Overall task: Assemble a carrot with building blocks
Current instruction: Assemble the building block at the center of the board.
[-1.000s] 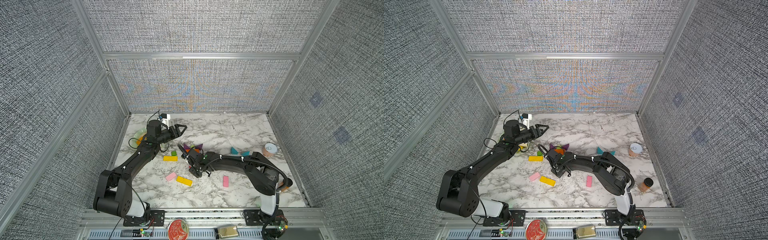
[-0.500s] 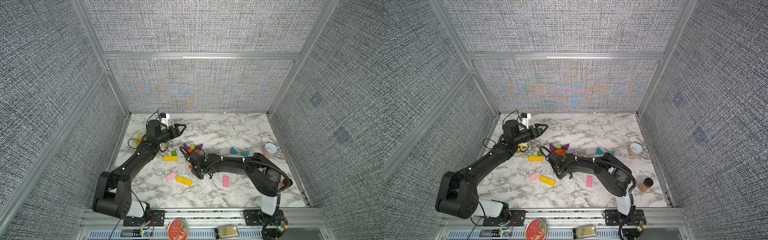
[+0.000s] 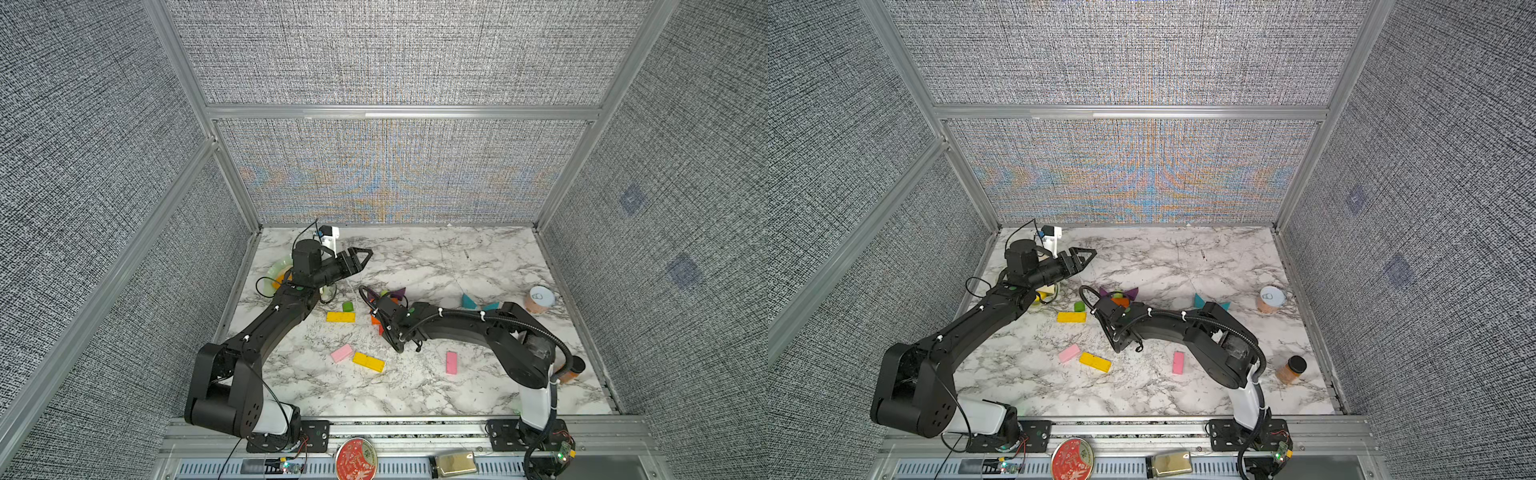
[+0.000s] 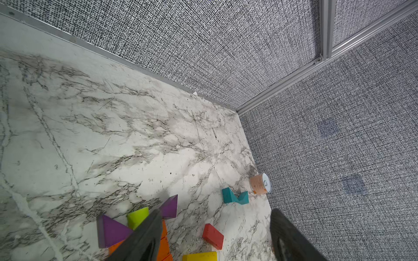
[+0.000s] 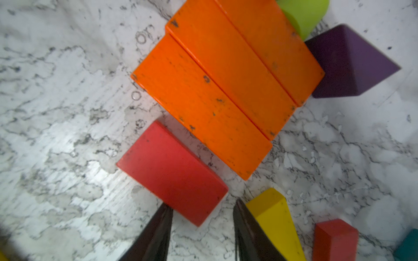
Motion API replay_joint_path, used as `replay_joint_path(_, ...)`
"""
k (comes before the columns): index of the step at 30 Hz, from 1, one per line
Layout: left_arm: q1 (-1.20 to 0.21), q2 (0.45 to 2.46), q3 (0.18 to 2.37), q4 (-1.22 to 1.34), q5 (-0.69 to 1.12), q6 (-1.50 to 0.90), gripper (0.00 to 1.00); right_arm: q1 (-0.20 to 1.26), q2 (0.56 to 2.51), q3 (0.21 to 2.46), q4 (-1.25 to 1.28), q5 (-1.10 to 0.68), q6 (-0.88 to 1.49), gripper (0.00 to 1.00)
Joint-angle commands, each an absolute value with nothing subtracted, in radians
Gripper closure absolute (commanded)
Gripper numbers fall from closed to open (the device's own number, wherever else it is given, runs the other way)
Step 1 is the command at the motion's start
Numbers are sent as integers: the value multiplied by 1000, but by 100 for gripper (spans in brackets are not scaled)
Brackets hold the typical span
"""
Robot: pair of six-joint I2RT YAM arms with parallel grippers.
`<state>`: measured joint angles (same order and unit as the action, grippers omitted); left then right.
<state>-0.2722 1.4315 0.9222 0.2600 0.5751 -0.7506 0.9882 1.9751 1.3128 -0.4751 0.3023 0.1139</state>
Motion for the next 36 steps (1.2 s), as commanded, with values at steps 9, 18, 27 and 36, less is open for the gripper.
replay_joint_path(9,-272,1428,927,259,569,-735,24,988,1977,1311,-463,250,104,57)
replay_joint_path(18,-272,1430,927,260,571,-736,24,994,1991,1325,-456,249,114,58)
replay_joint_path(27,-272,1430,928,257,566,-730,24,993,1994,1337,-456,282,131,58)
replay_joint_path(36,-272,1434,927,261,572,-733,23,993,1967,1321,-419,281,152,49)
